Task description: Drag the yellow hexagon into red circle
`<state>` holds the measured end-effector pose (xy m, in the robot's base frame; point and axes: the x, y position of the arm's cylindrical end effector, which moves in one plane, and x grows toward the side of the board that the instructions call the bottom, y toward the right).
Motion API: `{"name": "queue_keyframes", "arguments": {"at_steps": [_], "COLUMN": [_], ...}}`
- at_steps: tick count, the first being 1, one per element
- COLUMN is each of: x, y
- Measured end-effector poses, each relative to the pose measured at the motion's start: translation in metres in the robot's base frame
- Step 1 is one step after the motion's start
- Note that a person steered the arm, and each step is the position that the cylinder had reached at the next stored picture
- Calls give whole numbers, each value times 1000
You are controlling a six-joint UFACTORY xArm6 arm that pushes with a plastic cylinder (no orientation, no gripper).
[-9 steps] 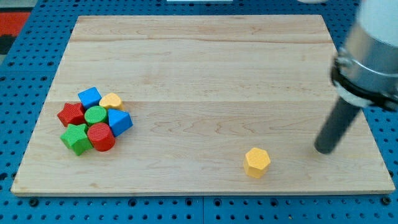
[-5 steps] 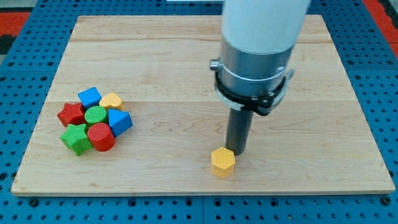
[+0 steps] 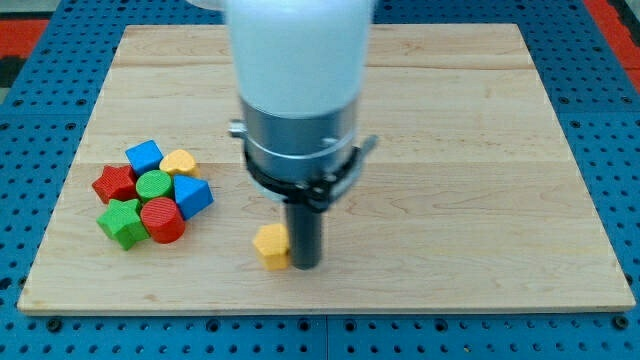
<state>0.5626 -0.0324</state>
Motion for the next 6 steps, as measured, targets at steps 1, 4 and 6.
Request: {"name": "queue_keyframes", "arguments": {"at_steps": [1,4,6], "x": [-3,-7,-24], "y": [-38,-86,-105]}}
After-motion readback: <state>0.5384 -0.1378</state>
